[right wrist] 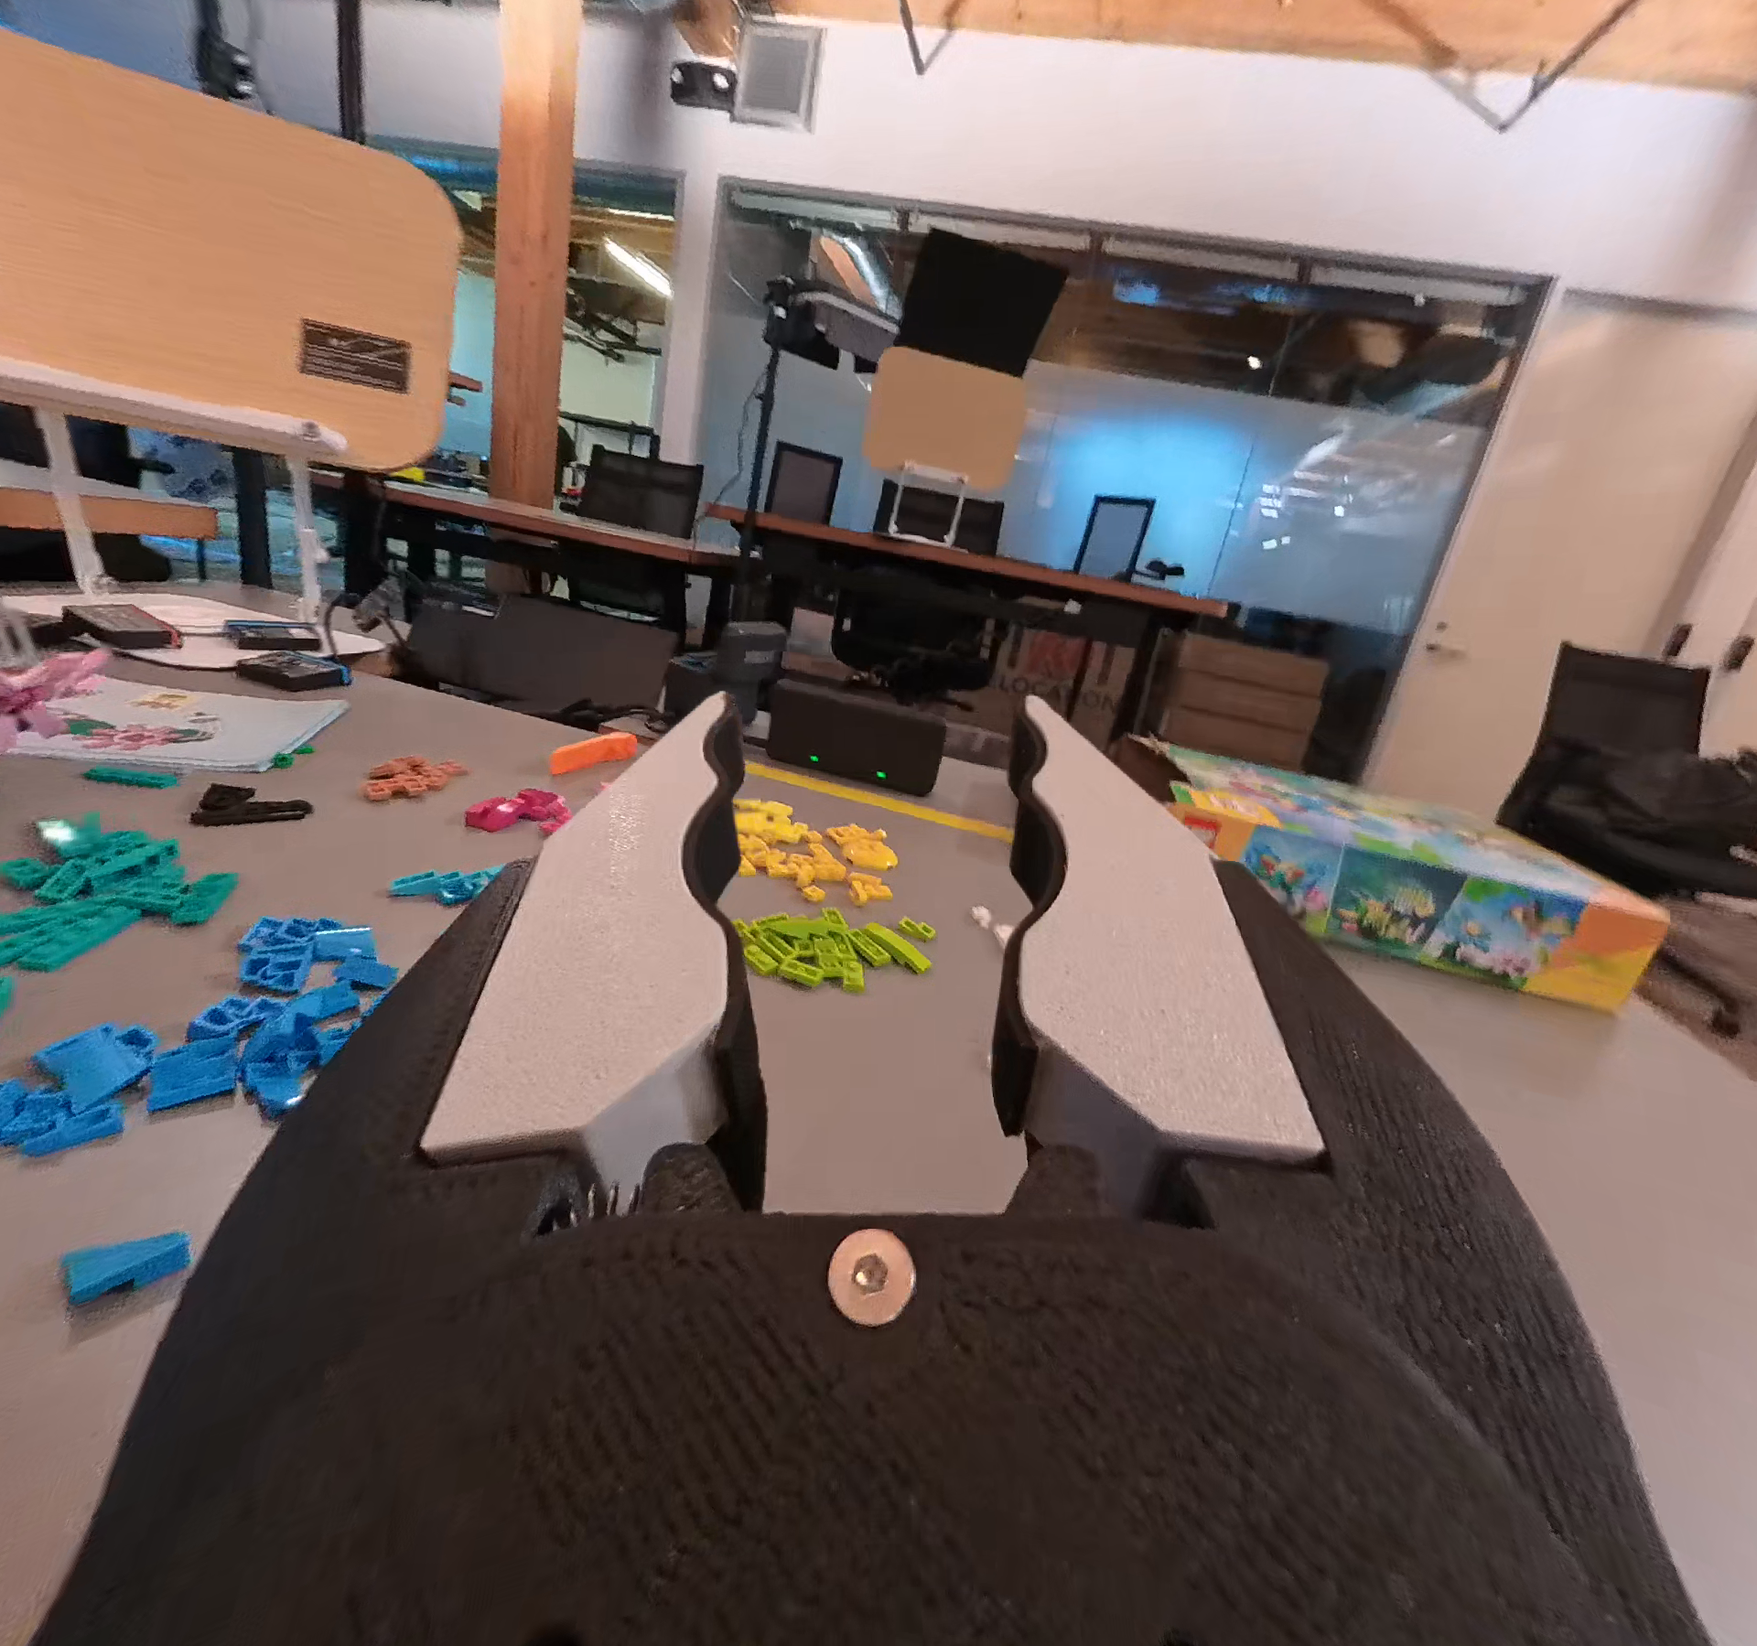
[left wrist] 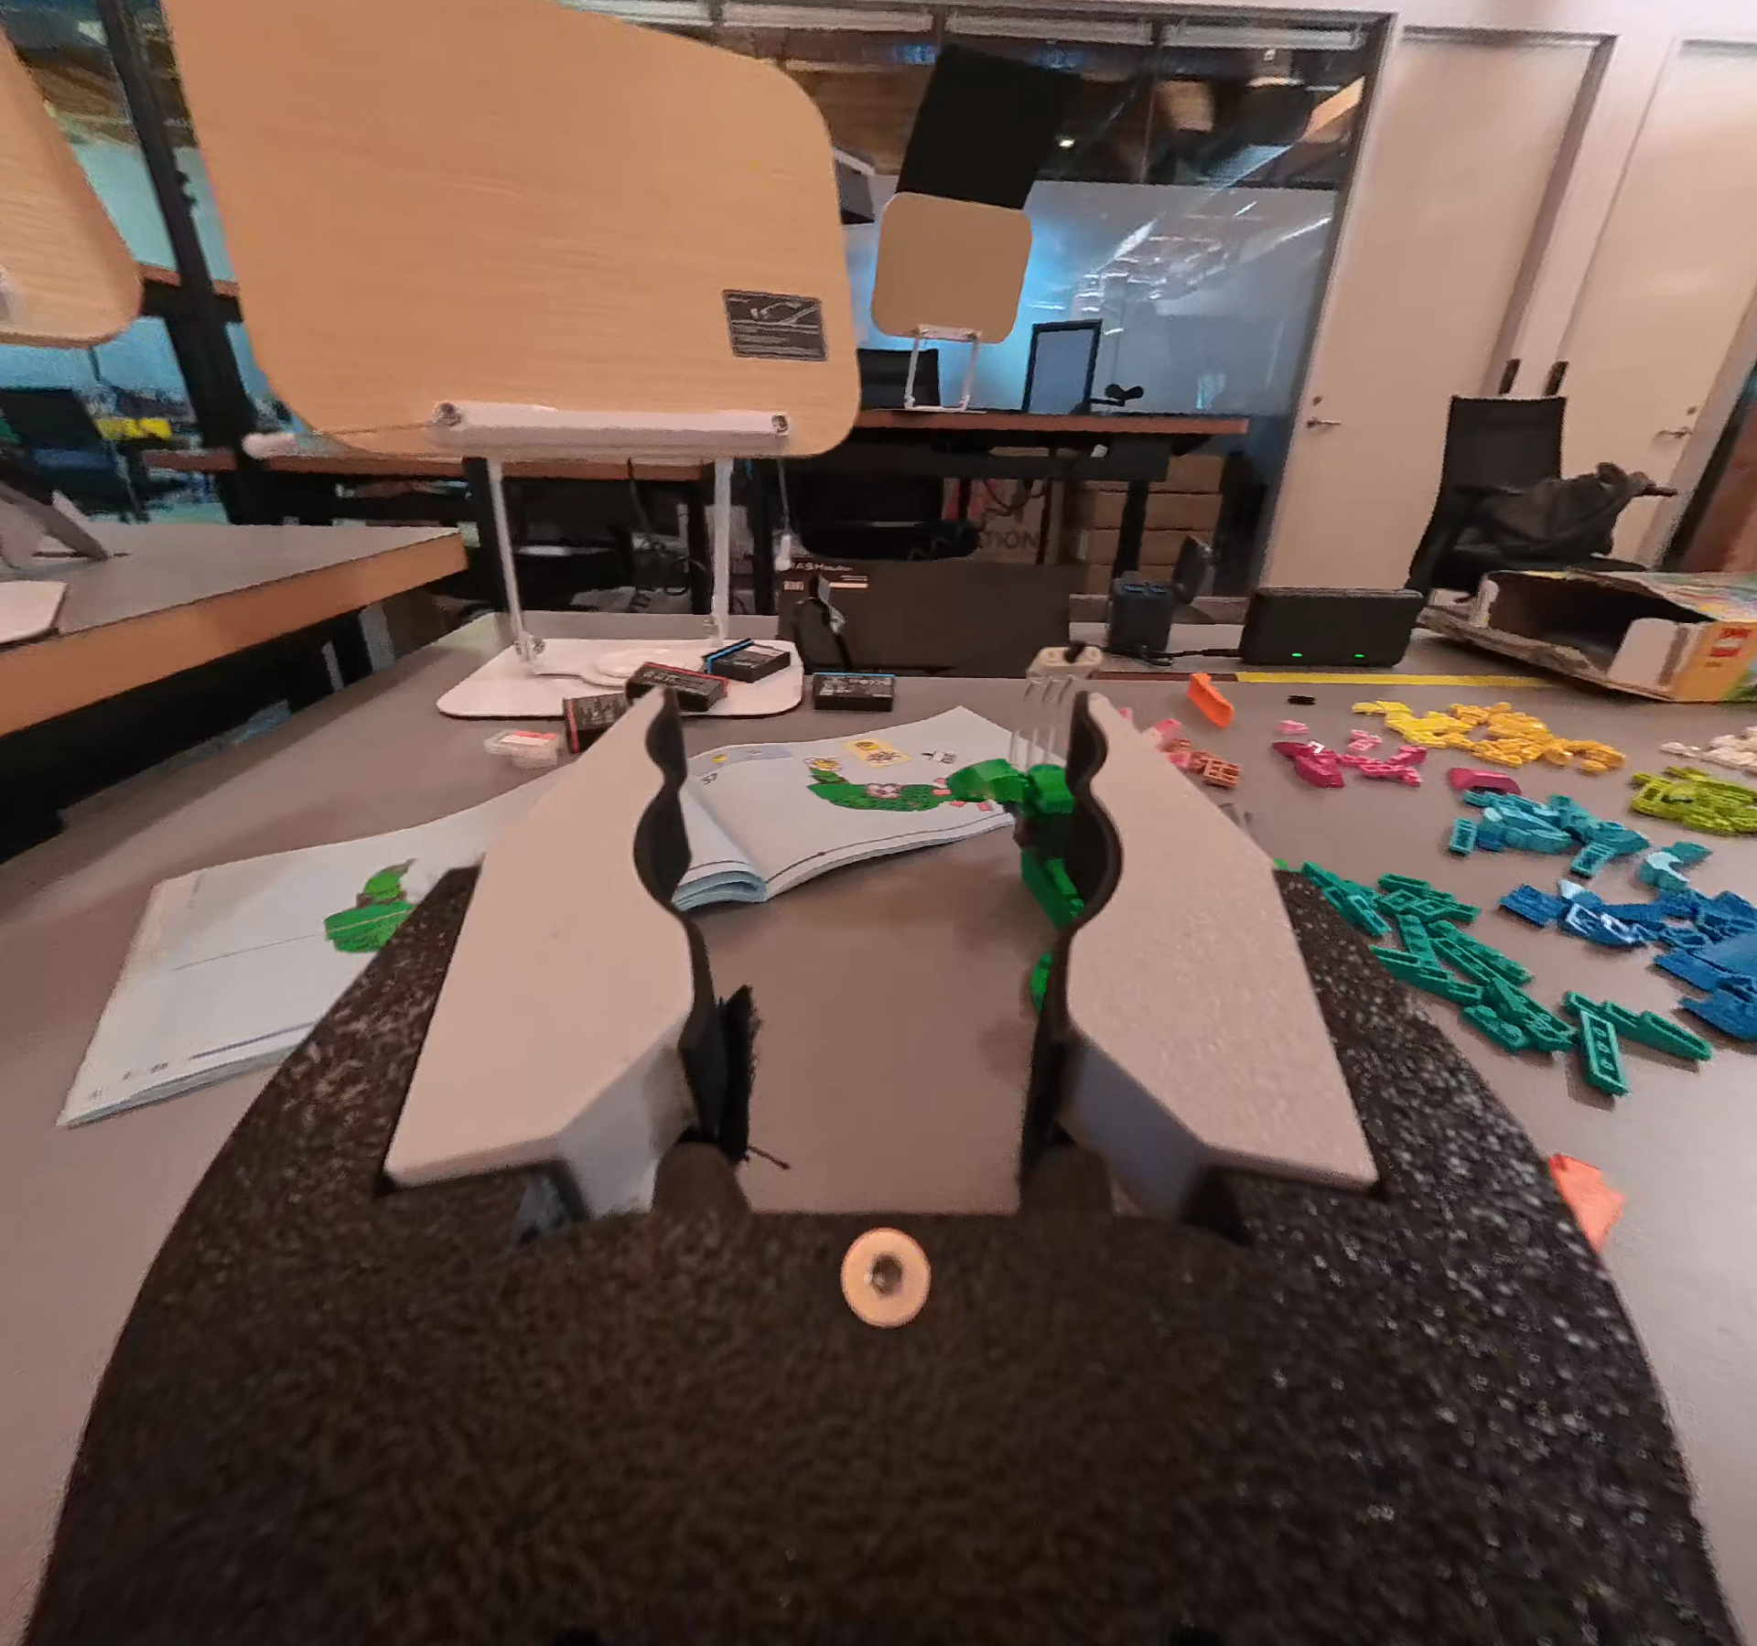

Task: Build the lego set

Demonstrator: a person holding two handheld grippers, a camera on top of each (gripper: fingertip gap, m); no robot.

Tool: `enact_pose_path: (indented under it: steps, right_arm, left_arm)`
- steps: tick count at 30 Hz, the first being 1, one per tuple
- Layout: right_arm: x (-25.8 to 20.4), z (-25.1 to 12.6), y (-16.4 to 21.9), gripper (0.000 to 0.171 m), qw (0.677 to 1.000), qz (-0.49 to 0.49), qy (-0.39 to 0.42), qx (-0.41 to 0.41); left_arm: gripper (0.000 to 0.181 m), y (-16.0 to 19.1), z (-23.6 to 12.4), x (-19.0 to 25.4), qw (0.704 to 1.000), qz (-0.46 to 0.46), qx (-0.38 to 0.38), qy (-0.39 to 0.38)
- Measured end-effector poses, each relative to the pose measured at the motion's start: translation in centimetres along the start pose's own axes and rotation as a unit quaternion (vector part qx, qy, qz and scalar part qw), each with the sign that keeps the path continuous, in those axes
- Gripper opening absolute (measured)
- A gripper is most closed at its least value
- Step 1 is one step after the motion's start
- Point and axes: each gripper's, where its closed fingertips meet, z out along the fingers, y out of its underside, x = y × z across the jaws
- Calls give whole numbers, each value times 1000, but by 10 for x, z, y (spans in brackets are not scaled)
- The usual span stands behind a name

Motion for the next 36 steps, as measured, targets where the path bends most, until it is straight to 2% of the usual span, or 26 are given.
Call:
enact_pose_path:
  steps: [5,30,33,36]
  right_arm:
    - [-20,0,-4,48,999,-41,-35,10]
    - [-31,0,6,27,995,-80,-56,-13]
    - [-30,0,6,26,995,-82,-53,-14]
    - [-30,0,6,26,995,-80,-52,-14]
  left_arm:
    - [75,-11,-5,10,999,31,37,16]
    - [60,-8,-5,16,997,65,41,28]
    - [54,-4,-5,31,994,80,26,68]
    - [66,8,-5,62,983,95,-44,149]
